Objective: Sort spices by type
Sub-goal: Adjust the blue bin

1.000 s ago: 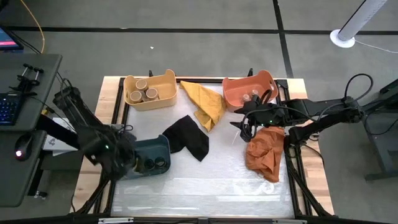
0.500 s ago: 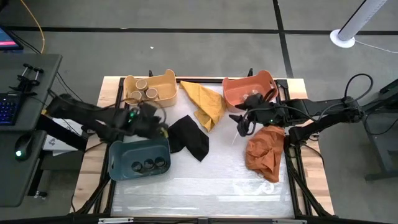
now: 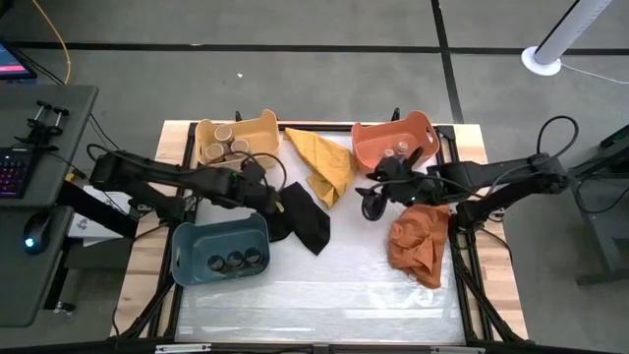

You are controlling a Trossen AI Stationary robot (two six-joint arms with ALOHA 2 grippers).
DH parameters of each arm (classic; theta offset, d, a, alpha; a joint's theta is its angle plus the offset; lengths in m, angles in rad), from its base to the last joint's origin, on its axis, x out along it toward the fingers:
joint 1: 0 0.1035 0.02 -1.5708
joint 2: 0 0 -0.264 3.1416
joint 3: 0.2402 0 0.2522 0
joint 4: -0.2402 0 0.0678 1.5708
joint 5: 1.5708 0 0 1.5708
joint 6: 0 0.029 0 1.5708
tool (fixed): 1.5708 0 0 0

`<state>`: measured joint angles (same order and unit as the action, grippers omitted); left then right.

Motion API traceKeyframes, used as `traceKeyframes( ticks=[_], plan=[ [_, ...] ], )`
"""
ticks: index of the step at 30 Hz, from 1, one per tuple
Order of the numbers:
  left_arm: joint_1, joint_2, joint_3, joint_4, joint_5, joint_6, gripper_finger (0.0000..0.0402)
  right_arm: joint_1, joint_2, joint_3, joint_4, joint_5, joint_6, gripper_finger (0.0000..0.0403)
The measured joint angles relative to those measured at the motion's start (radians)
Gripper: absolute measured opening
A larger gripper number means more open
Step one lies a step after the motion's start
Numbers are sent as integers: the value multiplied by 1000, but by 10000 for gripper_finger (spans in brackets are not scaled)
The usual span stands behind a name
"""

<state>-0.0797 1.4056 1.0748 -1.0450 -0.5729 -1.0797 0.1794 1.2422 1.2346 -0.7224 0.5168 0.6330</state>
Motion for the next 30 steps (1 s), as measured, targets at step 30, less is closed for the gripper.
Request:
traceKeyframes(
  ticks=[30],
  plan=[
    [-191,81,-1,-2,84,-437,0,7,20,0,1,-36,-31,245]
  ],
)
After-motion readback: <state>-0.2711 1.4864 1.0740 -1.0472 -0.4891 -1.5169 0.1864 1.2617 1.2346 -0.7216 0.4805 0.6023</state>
